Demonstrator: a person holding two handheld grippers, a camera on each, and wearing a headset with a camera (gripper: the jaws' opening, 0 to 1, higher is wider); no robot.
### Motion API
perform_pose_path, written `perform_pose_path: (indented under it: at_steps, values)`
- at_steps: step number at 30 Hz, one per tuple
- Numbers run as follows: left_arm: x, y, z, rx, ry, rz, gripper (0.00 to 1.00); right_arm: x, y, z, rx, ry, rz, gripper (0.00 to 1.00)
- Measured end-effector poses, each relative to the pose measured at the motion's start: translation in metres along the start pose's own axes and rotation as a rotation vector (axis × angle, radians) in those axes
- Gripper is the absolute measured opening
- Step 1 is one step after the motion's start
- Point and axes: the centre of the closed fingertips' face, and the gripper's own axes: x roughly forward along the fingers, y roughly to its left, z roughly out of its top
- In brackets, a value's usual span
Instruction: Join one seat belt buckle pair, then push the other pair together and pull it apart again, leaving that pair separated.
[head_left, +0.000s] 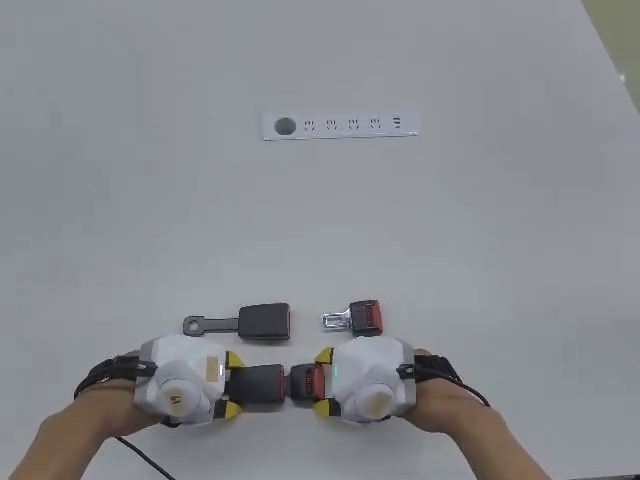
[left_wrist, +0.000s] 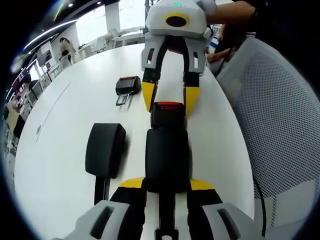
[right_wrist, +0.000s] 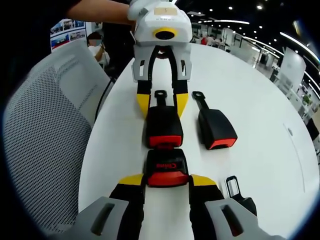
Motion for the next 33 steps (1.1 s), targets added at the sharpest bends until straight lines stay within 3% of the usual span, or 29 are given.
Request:
perform_pose_path:
  at_steps: [7,15,21,24,29,33]
  values:
    - [0.002,0.0,0.002,0.004,0.01,-0.005,0.34,-0.001,-0.003,-0.001,0.035,-0.013,-0.022,0.34]
    - [-0.001,0.0,0.007,-0.007,-0.004,0.0,0.38,-0.016,-0.012,-0.001,0.041,-0.022,-0.044,0.43]
    - [-0.008,-0.001,0.008,-0.004,0.017,-0.006,0.43,-0.027,-0.019,-0.003,0.047,-0.029,-0.061,0.46]
    - [-0.017,0.001,0.014,-0.021,0.003,0.003,0.45,-0.034,-0.023,-0.006,0.04,-0.032,-0.076,0.48]
    - [-0.024,0.008,0.014,-0.069,-0.046,0.032,0.48,-0.044,-0.033,-0.015,0.054,-0.034,-0.108,0.5]
    - [-0.03,0.014,0.014,-0.076,-0.056,0.055,0.49,-0.053,-0.041,-0.02,0.055,-0.03,-0.134,0.51]
